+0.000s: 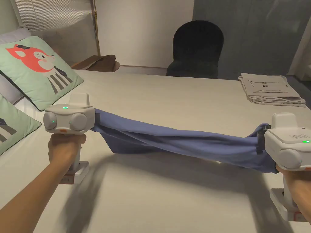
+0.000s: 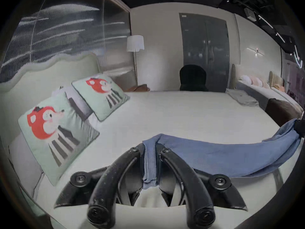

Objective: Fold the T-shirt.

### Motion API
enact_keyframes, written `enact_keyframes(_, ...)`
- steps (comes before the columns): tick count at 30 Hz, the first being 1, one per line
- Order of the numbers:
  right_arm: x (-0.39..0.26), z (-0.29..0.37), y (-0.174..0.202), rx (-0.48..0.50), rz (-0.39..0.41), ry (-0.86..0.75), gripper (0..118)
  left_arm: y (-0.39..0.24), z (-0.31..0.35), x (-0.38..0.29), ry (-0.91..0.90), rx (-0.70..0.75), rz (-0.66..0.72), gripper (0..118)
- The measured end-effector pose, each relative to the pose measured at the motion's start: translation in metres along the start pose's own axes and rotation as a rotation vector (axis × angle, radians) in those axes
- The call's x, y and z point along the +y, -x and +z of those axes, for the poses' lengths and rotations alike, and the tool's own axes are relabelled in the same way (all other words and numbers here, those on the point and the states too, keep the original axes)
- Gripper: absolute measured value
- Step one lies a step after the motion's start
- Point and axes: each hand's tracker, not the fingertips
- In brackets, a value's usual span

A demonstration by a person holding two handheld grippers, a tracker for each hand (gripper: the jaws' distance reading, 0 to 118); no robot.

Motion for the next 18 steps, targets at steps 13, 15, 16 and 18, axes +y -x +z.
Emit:
enact_keyframes(13, -0.114, 0.083, 0.000, 0.060, -0.087, 0.193, 6, 0.032, 0.086, -0.131, 0.185, -0.019, -0.016, 7)
enact_keyframes(15, -0.125, 0.104, -0.001, 0.059, -0.109, 0.207, 6, 0.036, 0.103, -0.147, 0.205, -0.018, -0.022, 7)
enact_keyframes(16, -0.131, 0.114, -0.003, 0.064, -0.114, 0.218, 7, 0.037, 0.113, -0.157, 0.211, -0.019, -0.034, 7)
enact_keyframes(18, -0.143, 0.132, -0.006, 0.065, -0.129, 0.236, 6, 0.042, 0.132, -0.173, 0.228, -0.023, -0.040, 7)
